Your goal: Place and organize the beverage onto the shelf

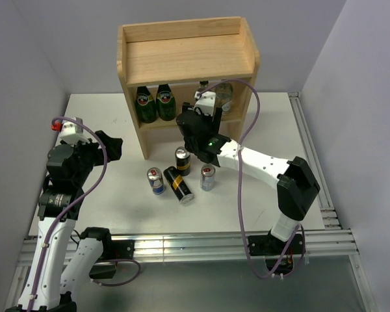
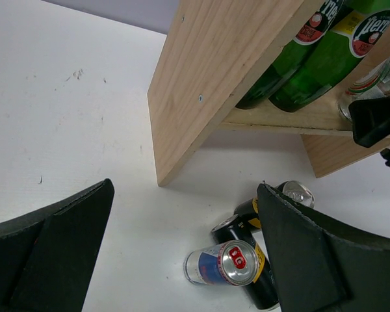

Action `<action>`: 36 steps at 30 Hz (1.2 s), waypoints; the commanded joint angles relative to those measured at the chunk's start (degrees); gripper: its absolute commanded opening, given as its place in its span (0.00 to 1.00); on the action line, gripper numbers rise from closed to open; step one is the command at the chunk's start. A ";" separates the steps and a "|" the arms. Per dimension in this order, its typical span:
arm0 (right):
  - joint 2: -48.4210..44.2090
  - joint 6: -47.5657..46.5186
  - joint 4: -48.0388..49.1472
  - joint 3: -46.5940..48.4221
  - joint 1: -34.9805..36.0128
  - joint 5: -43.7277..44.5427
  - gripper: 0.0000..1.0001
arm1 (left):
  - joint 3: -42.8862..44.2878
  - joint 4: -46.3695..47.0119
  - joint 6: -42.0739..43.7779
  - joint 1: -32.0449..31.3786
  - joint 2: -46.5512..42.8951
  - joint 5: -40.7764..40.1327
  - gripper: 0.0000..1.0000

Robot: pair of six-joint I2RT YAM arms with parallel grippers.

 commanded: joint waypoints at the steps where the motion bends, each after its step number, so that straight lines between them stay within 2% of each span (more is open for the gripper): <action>1: -3.43 1.78 -0.84 -1.64 1.17 2.56 0.84 | -0.12 2.37 1.25 0.43 -0.50 0.81 0.99; 7: -3.69 2.48 -1.20 -3.05 2.84 3.18 0.84 | -0.12 2.28 1.25 0.43 -0.50 0.72 0.99; 14: -6.15 6.26 -6.02 -4.80 4.51 3.52 0.84 | -0.12 2.28 1.25 0.51 -0.50 0.19 0.99; 20: -13.26 10.73 -12.25 -8.31 9.86 5.37 0.83 | 0.31 1.76 0.99 0.51 -0.14 0.62 0.99; 24: -19.94 14.41 -19.09 -10.34 14.78 8.27 0.83 | -0.74 3.78 -1.03 0.16 -4.44 3.09 0.99; 26: -24.77 16.88 -24.98 -11.56 18.02 9.85 0.83 | 0.40 0.72 -3.21 -1.06 -4.11 3.44 0.99; 30: -34.26 22.77 -30.19 -16.39 22.52 7.50 0.83 | 1.37 -1.75 -7.35 -3.61 -3.13 6.26 0.99; 33: -40.50 23.49 -30.82 -20.88 24.80 3.90 0.83 | 0.58 -2.81 -9.90 -9.05 -4.63 0.64 0.99; 36: -46.56 20.86 -27.84 -25.36 26.04 -1.29 0.83 | -0.21 -3.25 -12.45 -15.90 -0.86 -4.45 0.99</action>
